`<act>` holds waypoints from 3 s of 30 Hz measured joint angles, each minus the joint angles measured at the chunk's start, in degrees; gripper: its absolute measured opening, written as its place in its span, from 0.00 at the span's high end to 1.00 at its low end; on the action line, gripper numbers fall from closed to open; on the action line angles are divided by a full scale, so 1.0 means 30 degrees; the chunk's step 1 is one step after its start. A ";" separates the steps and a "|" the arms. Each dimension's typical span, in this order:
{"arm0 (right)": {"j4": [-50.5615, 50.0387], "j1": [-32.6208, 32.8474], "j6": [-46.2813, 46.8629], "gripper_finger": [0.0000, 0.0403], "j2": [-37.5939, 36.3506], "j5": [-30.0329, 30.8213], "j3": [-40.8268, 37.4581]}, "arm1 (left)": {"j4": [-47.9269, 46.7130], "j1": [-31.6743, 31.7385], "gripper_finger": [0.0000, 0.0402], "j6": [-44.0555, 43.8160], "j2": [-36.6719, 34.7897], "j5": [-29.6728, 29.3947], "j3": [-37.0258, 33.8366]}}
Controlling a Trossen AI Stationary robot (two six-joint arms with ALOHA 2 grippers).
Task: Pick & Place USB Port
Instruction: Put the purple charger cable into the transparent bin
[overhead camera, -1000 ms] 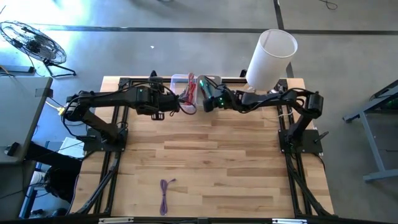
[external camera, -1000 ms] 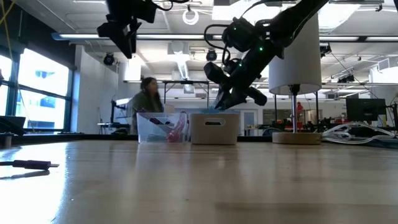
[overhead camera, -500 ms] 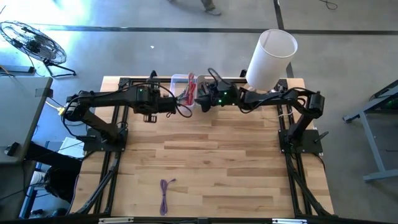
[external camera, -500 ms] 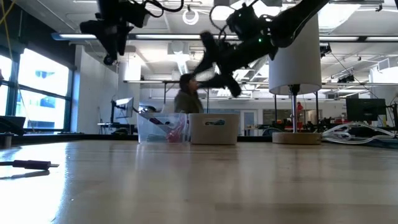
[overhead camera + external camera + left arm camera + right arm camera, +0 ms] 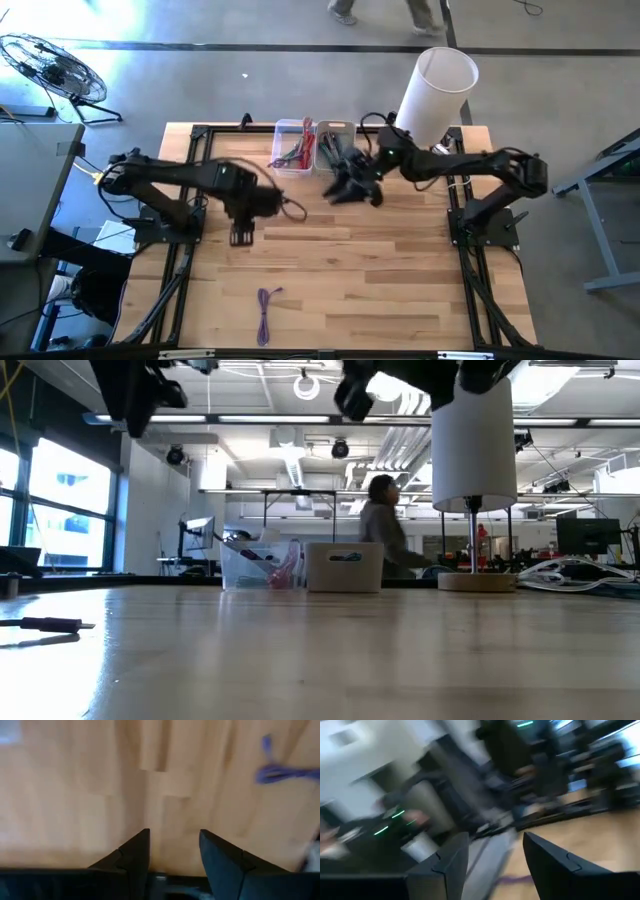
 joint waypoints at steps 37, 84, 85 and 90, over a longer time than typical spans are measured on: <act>-1.2792 0.6407 -0.7744 0.55 -0.6313 0.1954 -0.0007 | 0.8443 -1.2430 0.59 -2.9638 0.7725 -0.0830 0.0000; -1.5546 0.9190 -0.9737 0.55 -0.7584 0.5638 -0.0022 | 0.4063 -0.7216 0.96 -2.0864 0.3302 -0.8670 -0.0051; -1.5773 0.9176 -0.9783 0.55 -0.7754 0.5920 -0.0022 | 0.3788 -0.6494 0.96 -2.0120 0.2330 -0.9843 -0.0043; -1.6273 0.8923 -0.9710 0.55 -0.8667 0.7775 -0.0022 | 0.3479 -0.2129 0.96 -1.5877 -0.1547 -1.3176 -0.0022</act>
